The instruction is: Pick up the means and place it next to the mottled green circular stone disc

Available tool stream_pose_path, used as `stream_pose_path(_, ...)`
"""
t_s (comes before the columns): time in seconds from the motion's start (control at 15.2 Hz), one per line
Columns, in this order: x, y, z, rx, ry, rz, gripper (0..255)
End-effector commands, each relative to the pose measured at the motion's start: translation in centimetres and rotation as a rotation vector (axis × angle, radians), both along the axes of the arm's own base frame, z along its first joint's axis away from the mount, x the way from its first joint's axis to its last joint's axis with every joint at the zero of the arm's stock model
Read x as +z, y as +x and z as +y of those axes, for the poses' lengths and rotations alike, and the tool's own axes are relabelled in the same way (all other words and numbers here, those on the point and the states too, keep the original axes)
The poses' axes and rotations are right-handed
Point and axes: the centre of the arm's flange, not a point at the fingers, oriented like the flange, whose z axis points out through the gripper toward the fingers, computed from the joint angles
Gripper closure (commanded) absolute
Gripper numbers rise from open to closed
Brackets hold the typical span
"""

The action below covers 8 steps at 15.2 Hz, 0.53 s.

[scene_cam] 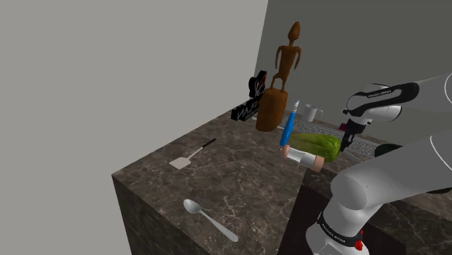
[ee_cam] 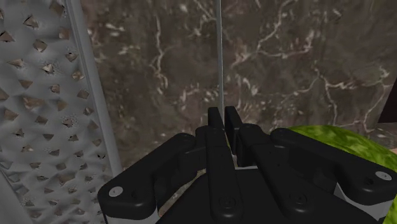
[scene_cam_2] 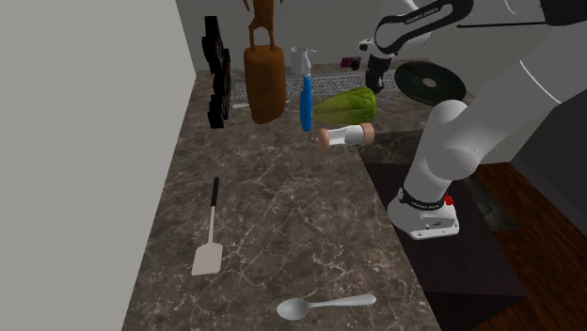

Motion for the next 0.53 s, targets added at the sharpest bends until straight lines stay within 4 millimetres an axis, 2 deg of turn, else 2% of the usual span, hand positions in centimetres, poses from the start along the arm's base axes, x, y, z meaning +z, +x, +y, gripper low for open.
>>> stream_pose_path(0.0, -0.1, -0.03, 0.02, -0.001, 0.001, 0.001, 255)
stream_pose_path(0.26, -0.1, -0.03, 0.02, -0.001, 0.001, 0.001, 255)
stream_pose_path(0.33, -0.1, -0.03, 0.01, -0.001, 0.001, 0.001, 0)
stream_pose_path(0.46, -0.09, -0.04, 0.02, -0.001, 0.001, 0.001, 0)
